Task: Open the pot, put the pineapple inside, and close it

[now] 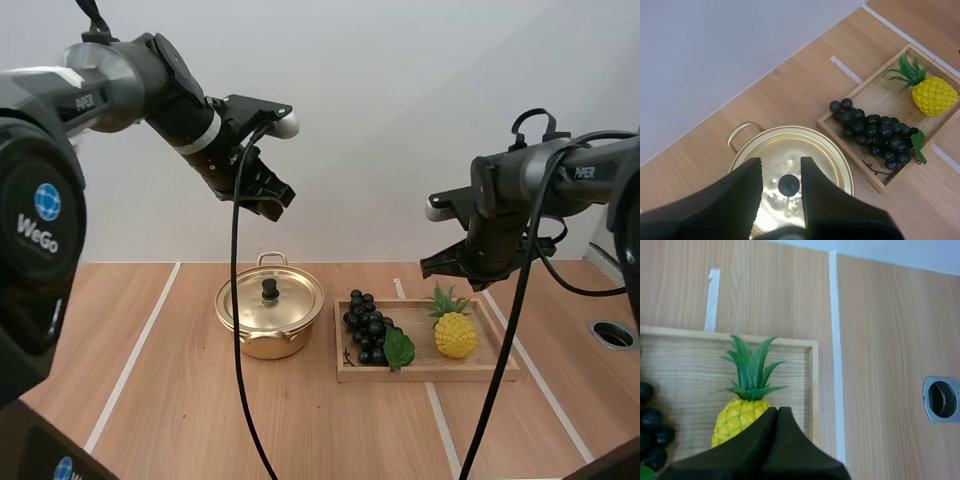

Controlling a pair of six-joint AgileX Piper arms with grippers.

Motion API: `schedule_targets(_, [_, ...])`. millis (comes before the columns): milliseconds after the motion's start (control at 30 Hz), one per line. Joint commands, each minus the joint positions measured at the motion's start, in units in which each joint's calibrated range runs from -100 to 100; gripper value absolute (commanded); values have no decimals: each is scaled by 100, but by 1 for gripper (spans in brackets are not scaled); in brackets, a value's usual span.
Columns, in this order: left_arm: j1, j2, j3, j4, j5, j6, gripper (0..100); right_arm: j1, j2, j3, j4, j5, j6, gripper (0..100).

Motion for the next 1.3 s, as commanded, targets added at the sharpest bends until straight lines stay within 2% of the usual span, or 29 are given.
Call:
schedule_targets(0, [-1, -226, -40, -7, 51, -45, 43, -19, 174, 28, 10, 127, -144, 6])
schedule_targets(33, [-1, -278, -40, 6, 51, -45, 43, -19, 240, 28, 10, 117, -144, 23])
schedule_targets(133, [-1, -372, -40, 57, 51, -45, 43, -19, 390, 28, 86, 16, -278, 87])
schedule_targets(167, [-1, -390, -40, 70, 69, -45, 43, -19, 420, 28, 180, -57, -315, 100])
schedule_targets(433, [-1, -406, -26, 114, 240, -45, 43, 41, 679, 28, 690, -491, -463, 100])
schedule_targets(767, [-1, -406, -26, 150, 243, -45, 43, 41, 1024, 28, 925, -483, -463, 100])
schedule_targets(1267, [-1, -406, -26, 151, 47, -56, 43, 41, 1027, 28, 915, -408, -463, 100])
